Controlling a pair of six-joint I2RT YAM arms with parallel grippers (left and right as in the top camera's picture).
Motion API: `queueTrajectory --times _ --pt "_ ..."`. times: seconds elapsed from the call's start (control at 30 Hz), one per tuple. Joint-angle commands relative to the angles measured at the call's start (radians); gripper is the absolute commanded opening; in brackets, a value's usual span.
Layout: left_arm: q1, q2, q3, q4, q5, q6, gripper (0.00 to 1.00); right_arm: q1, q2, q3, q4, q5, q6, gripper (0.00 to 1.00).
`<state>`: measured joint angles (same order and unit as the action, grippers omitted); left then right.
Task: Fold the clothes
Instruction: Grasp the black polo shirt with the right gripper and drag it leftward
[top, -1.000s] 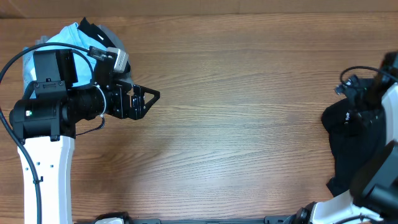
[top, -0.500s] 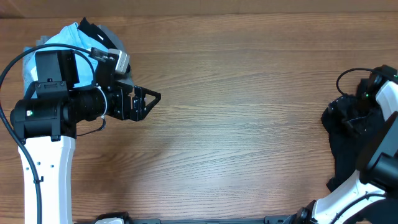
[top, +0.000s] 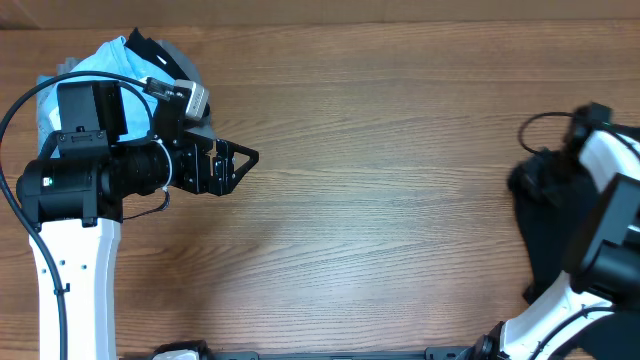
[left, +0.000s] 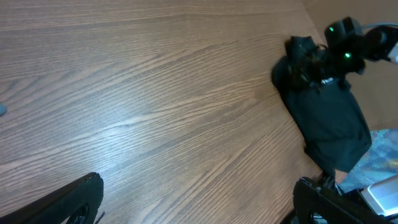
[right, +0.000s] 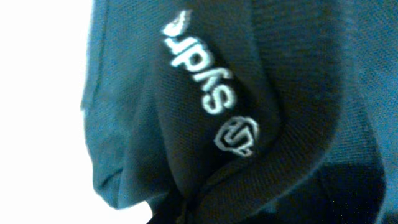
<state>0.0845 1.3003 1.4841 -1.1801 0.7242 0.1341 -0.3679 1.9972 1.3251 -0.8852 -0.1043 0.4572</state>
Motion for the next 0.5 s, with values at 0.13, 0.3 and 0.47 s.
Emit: queueTrajectory --times 0.13,0.3,0.47 --pt "-0.005 -0.003 0.026 0.002 0.000 0.016 1.00 0.420 0.019 -0.022 0.163 -0.333 -0.026 0.04" --pt "-0.005 -0.003 0.034 -0.014 -0.060 0.016 1.00 0.781 0.019 -0.019 0.288 -0.346 0.022 0.13" --pt "-0.006 -0.003 0.076 -0.035 -0.071 0.016 1.00 0.952 0.002 0.027 0.248 -0.195 -0.043 0.22"
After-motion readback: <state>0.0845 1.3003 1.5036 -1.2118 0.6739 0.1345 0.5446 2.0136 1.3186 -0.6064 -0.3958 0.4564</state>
